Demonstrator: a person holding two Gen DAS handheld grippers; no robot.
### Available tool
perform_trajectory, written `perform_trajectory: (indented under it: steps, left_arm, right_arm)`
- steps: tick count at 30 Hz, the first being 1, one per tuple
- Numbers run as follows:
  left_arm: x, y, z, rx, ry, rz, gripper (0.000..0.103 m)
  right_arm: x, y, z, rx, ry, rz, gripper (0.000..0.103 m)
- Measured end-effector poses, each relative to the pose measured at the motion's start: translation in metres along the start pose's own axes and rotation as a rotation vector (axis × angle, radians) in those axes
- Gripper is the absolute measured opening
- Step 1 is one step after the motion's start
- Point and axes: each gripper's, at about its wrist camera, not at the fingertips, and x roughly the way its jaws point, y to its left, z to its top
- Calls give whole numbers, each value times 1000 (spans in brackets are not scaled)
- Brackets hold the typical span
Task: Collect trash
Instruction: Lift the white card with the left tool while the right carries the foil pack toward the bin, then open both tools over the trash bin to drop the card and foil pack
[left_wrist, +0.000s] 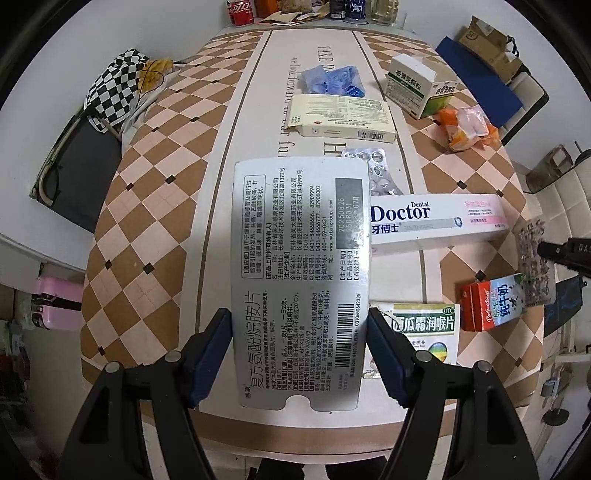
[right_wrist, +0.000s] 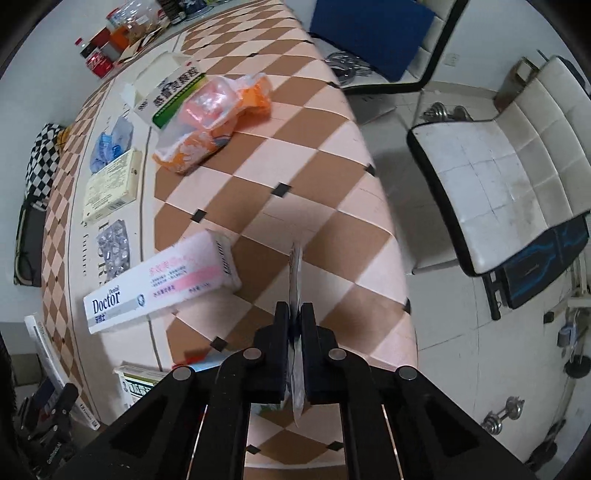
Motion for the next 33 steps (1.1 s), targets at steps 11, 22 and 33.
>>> perform_trajectory:
  steps: [11, 22, 33]
  left_arm:
    - [-49, 14, -38, 31, -75, -53, 70]
    - [-62, 49, -173, 106, 36, -138, 70]
    - [137, 69, -267, 5, 342, -237, 71]
  right_arm:
    - [-90, 18, -78, -9, -149, 120, 6]
    - [-76, 74, -298, 13, -56, 223, 6]
    - [123, 69, -397, 69, 184, 200, 6]
